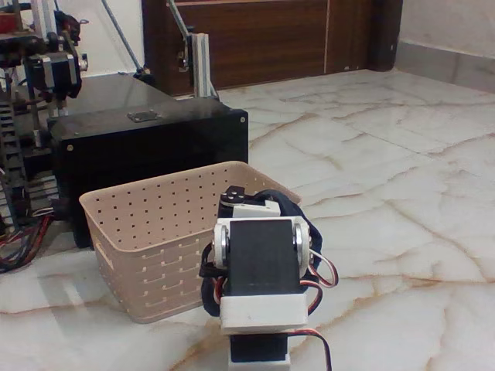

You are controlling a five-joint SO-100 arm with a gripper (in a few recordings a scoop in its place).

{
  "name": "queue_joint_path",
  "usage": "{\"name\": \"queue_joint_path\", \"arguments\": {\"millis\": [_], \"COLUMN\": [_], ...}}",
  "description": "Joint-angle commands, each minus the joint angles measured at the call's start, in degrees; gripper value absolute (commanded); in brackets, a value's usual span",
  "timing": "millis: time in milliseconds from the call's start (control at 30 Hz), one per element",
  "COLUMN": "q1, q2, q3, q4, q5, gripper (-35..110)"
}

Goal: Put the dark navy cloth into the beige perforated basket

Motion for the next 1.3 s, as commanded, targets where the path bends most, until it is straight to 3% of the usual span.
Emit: {"name": "queue_joint_path", "arguments": {"millis": [0, 533, 667, 800, 1000, 1167, 1267], "q1": [-0.18, 0.0, -1.05, -3.78, -7.21, -8.35, -9.14], "q2": [0.0, 0.09, -1.67, -9.84, -26.63, -37.88, -44.3], "q3": [0.0, 0.0, -5.27, -23.91, -50.89, -72.33, -80.86], "q4": [-0.79, -1.05, 0.35, 16.08, 30.32, 48.08, 56.34], "q5": [0.53, -0.35, 4.31, 7.65, 25.84, 40.25, 45.26], "gripper": [0, 0, 0, 0, 0, 0, 0]}}
